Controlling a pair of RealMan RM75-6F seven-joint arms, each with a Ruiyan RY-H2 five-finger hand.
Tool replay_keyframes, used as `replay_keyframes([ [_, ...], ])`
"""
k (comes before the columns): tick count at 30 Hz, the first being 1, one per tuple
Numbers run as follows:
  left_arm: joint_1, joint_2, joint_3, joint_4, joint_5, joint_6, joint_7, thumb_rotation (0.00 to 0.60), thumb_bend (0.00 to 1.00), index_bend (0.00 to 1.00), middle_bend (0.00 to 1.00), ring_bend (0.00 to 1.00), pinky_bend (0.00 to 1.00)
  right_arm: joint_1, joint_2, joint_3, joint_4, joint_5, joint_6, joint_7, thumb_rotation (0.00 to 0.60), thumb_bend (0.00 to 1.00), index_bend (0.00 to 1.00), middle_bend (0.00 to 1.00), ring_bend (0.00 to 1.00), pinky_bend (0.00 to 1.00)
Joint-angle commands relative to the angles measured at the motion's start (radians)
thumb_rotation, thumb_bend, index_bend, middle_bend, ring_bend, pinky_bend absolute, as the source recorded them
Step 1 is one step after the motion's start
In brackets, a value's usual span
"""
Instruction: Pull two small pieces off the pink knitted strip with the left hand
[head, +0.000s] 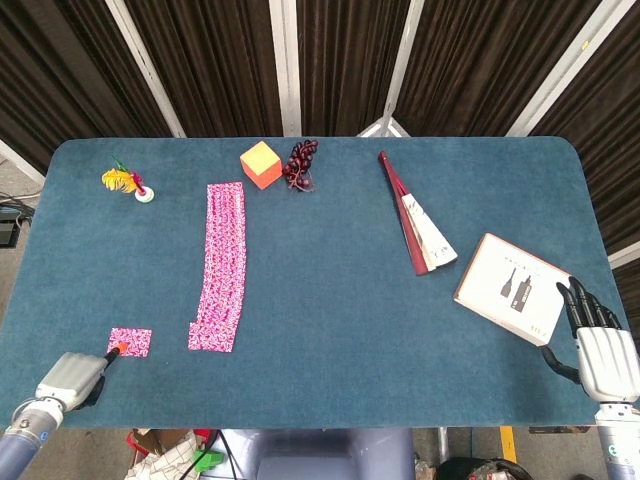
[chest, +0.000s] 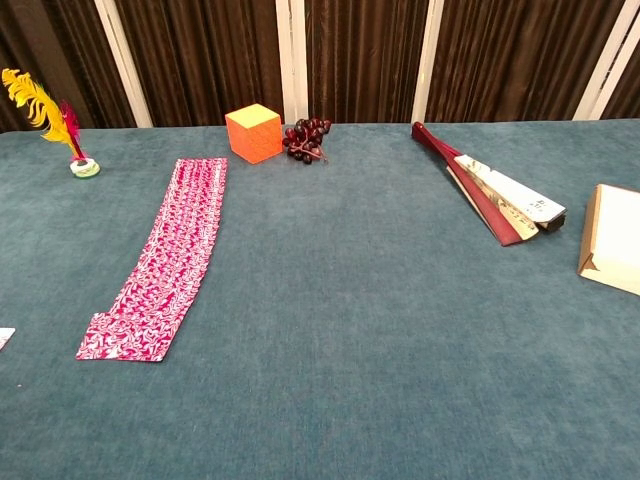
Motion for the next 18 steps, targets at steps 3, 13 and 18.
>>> replay_keyframes([
  [3, 0.009, 0.024, -0.017, -0.008, 0.090, 0.026, -0.078, 0.600, 0.97, 0.09, 0.88, 0.77, 0.73, 0.003, -0.004, 0.001, 0.001, 0.004, -0.005, -0.006, 0.600, 0.27, 0.00, 0.00, 0.14, 0.25],
  [13, -0.019, 0.075, -0.056, -0.135, 0.307, 0.075, -0.173, 0.600, 0.97, 0.09, 0.88, 0.77, 0.73, 0.005, -0.005, 0.003, 0.008, 0.013, -0.013, 0.001, 0.600, 0.27, 0.00, 0.00, 0.14, 0.25],
  [18, -0.058, 0.034, -0.078, -0.150, 0.229, -0.005, -0.103, 0.600, 0.97, 0.08, 0.88, 0.77, 0.73, 0.005, -0.004, 0.003, 0.009, 0.012, -0.013, 0.005, 0.600, 0.27, 0.00, 0.00, 0.14, 0.25],
])
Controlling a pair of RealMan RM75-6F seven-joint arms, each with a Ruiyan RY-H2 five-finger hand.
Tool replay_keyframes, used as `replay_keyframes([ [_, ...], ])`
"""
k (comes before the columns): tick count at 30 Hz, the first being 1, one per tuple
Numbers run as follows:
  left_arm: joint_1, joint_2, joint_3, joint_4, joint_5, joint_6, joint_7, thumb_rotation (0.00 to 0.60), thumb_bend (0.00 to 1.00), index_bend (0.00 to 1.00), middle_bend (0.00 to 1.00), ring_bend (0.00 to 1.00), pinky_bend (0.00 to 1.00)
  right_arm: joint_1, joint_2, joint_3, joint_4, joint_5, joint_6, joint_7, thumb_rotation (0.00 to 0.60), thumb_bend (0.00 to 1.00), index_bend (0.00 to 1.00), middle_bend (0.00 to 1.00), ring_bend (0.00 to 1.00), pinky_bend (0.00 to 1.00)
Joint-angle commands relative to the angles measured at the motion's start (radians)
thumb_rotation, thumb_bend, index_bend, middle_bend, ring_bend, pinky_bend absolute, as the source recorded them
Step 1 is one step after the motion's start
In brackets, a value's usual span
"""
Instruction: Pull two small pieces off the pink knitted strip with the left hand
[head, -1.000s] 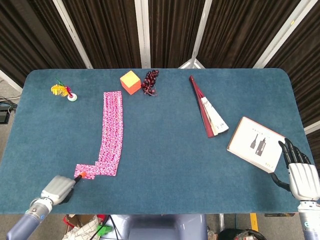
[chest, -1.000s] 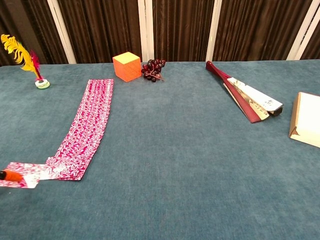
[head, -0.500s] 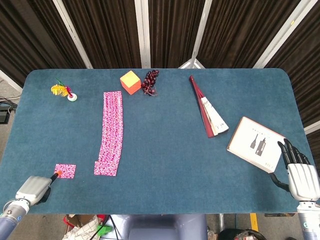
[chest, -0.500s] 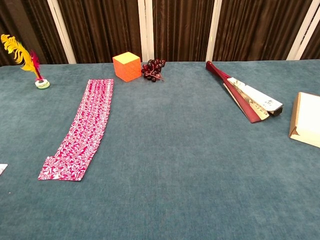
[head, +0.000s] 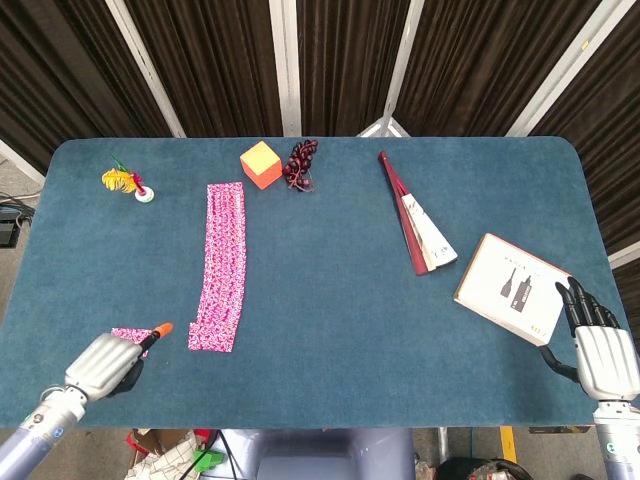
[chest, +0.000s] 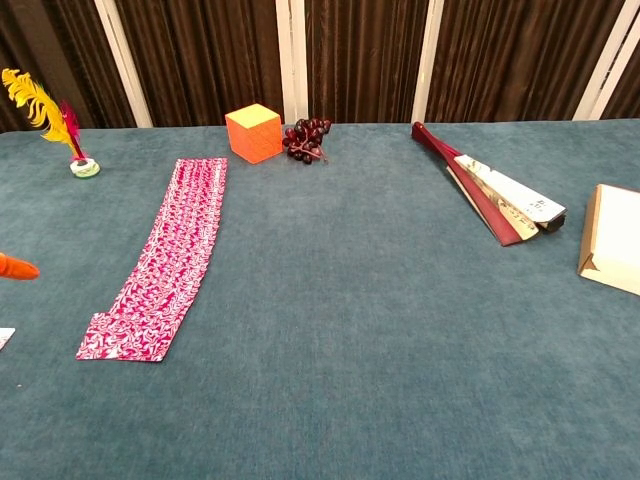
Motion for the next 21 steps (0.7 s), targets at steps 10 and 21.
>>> replay_keyframes([
  [10, -0.101, -0.179, -0.051, 0.050, -0.258, -0.162, 0.176, 0.600, 0.97, 0.07, 0.88, 0.77, 0.73, -0.004, 0.008, 0.005, 0.005, 0.011, 0.003, 0.020, 0.600, 0.27, 0.00, 0.00, 0.14, 0.25],
  [21, -0.148, -0.244, -0.041, 0.048, -0.402, -0.146, 0.303, 0.600, 0.97, 0.07, 0.88, 0.77, 0.73, -0.002, 0.008, 0.007, 0.011, 0.012, 0.000, 0.029, 0.600, 0.27, 0.00, 0.00, 0.14, 0.25],
])
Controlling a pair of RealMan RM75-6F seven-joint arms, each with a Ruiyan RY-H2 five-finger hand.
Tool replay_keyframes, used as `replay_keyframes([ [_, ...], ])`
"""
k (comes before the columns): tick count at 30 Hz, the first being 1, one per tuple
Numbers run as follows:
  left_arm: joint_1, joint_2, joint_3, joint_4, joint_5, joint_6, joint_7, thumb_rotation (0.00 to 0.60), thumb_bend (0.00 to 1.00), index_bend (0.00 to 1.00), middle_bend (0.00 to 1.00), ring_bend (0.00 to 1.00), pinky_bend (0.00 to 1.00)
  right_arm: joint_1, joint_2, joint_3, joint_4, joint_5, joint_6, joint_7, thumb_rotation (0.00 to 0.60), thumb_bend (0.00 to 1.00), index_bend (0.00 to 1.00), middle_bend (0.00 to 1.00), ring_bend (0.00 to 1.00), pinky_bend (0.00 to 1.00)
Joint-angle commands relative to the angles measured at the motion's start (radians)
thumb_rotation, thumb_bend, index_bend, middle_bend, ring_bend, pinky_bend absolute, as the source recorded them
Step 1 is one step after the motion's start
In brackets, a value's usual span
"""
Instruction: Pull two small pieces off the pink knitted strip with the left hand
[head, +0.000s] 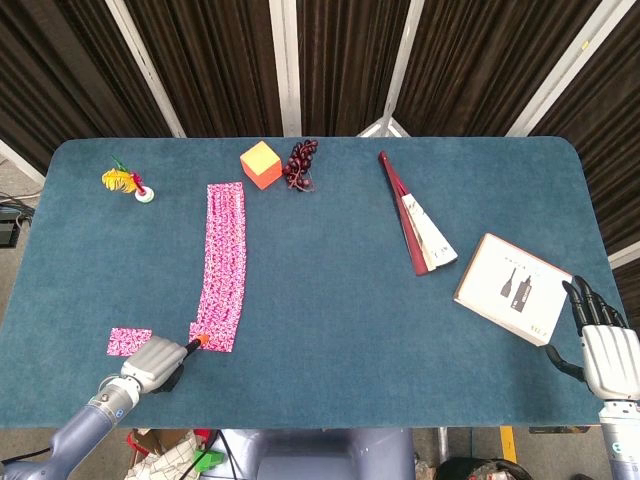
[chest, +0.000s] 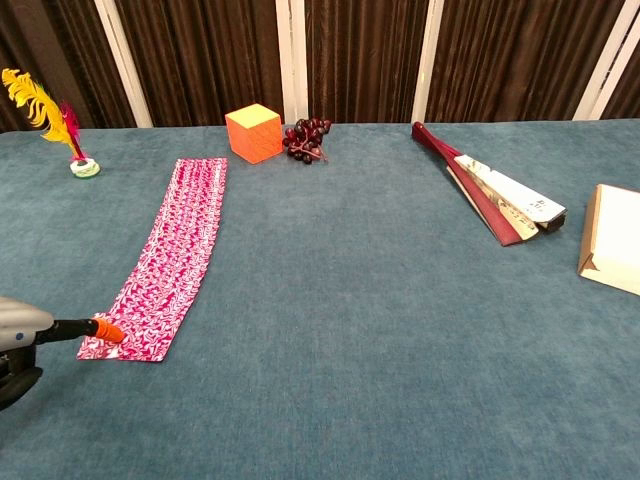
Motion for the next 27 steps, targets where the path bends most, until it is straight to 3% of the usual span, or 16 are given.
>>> replay_keyframes([
  [1, -0.014, -0.009, 0.011, -0.008, -0.035, 0.009, 0.030, 0.600, 0.97, 0.07, 0.88, 0.77, 0.73, 0.000, 0.001, 0.000, 0.000, -0.001, 0.000, 0.003, 0.600, 0.27, 0.00, 0.00, 0.14, 0.25],
  [7, -0.040, -0.013, 0.033, -0.022, -0.086, -0.007, 0.053, 0.600, 0.97, 0.08, 0.88, 0.77, 0.73, -0.001, 0.002, 0.001, -0.001, -0.002, 0.004, 0.005, 0.600, 0.27, 0.00, 0.00, 0.14, 0.25],
  [27, -0.019, 0.055, 0.157, -0.137, 0.028, 0.040, 0.074, 0.600, 0.97, 0.08, 0.88, 0.77, 0.73, 0.002, 0.003, 0.002, 0.000, 0.002, -0.004, 0.009, 0.600, 0.27, 0.00, 0.00, 0.14, 0.25],
])
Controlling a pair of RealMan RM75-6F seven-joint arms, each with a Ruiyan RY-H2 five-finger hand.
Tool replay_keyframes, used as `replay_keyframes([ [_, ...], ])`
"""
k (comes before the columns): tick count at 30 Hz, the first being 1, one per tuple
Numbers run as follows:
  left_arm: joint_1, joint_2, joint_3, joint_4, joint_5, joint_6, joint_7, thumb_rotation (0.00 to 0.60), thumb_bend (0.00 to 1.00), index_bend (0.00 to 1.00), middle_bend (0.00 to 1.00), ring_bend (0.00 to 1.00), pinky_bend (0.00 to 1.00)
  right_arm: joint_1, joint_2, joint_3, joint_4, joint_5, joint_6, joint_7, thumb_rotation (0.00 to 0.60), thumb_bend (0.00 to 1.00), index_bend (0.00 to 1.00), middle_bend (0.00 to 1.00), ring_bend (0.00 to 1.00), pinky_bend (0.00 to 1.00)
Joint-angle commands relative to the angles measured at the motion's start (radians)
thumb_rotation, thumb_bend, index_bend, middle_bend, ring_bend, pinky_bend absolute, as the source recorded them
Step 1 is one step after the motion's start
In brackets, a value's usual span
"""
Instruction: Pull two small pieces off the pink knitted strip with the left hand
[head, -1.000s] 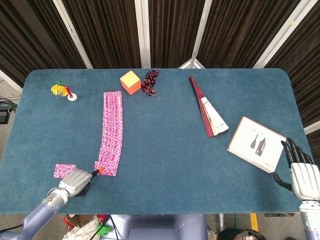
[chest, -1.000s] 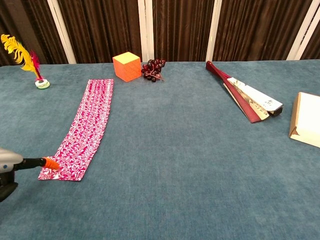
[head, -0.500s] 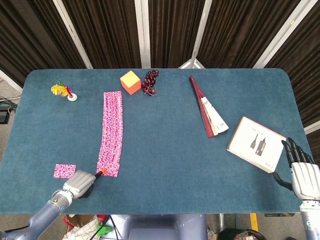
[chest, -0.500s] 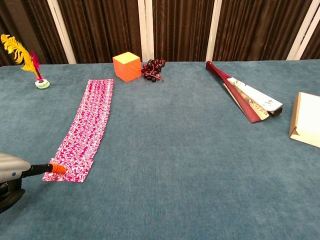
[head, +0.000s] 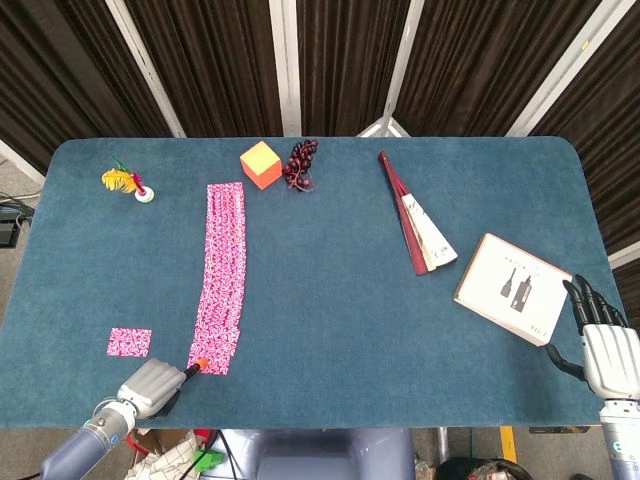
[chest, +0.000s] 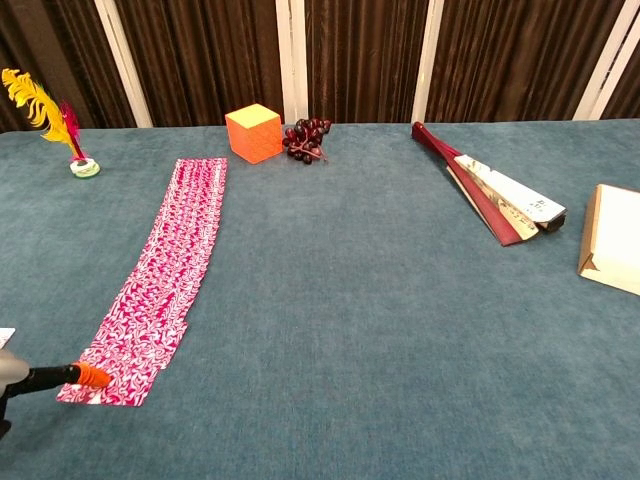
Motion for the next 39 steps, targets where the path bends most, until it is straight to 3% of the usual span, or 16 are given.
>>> replay_keyframes([
  [1, 0.003, 0.013, 0.021, -0.015, 0.023, -0.015, -0.008, 0.600, 0.97, 0.08, 0.88, 0.77, 0.73, 0.001, -0.001, 0.001, 0.001, 0.002, -0.001, 0.000, 0.600, 0.27, 0.00, 0.00, 0.14, 0.25],
  [15, 0.019, 0.092, 0.100, -0.078, 0.180, -0.052, -0.067, 0.600, 0.97, 0.08, 0.88, 0.77, 0.73, 0.003, -0.002, 0.002, 0.005, 0.010, -0.009, 0.003, 0.600, 0.27, 0.00, 0.00, 0.14, 0.25],
  [20, 0.039, 0.097, 0.091, -0.072, 0.215, -0.018, -0.085, 0.600, 0.97, 0.06, 0.87, 0.77, 0.73, 0.004, -0.004, 0.000, 0.005, 0.010, -0.013, 0.000, 0.600, 0.27, 0.00, 0.00, 0.14, 0.25],
  [22, 0.048, 0.093, 0.081, -0.068, 0.233, 0.001, -0.099, 0.600, 0.89, 0.05, 0.86, 0.76, 0.73, 0.005, -0.005, 0.001, 0.005, 0.011, -0.014, -0.001, 0.600, 0.27, 0.00, 0.00, 0.14, 0.25],
  [24, 0.062, 0.091, 0.067, -0.068, 0.277, 0.033, -0.128, 0.600, 0.74, 0.04, 0.81, 0.68, 0.70, 0.006, -0.005, 0.001, 0.006, 0.011, -0.015, -0.001, 0.600, 0.27, 0.00, 0.00, 0.14, 0.25],
  [26, 0.089, 0.102, 0.060, -0.067, 0.356, 0.090, -0.182, 0.600, 0.58, 0.04, 0.61, 0.47, 0.56, 0.007, -0.006, 0.002, 0.008, 0.013, -0.017, 0.000, 0.600, 0.27, 0.00, 0.00, 0.14, 0.25],
  [29, 0.168, 0.131, 0.051, -0.044, 0.499, 0.271, -0.255, 0.600, 0.45, 0.04, 0.29, 0.18, 0.32, 0.007, -0.007, 0.003, 0.011, 0.016, -0.018, 0.002, 0.600, 0.27, 0.00, 0.00, 0.14, 0.25],
  [31, 0.257, 0.126, 0.031, 0.017, 0.569, 0.455, -0.285, 0.600, 0.41, 0.04, 0.19, 0.08, 0.24, 0.005, -0.005, 0.001, 0.010, 0.014, -0.017, 0.003, 0.600, 0.27, 0.00, 0.00, 0.14, 0.25],
  [34, 0.371, 0.076, -0.032, 0.147, 0.551, 0.656, -0.297, 0.600, 0.36, 0.04, 0.09, 0.01, 0.15, 0.008, -0.007, -0.001, 0.009, 0.009, -0.020, -0.003, 0.600, 0.27, 0.00, 0.00, 0.14, 0.25],
  [39, 0.430, 0.046, -0.105, 0.247, 0.461, 0.725, -0.344, 0.600, 0.23, 0.04, 0.00, 0.00, 0.08, 0.012, -0.011, -0.006, 0.004, 0.002, -0.024, -0.022, 0.600, 0.27, 0.00, 0.00, 0.14, 0.25],
])
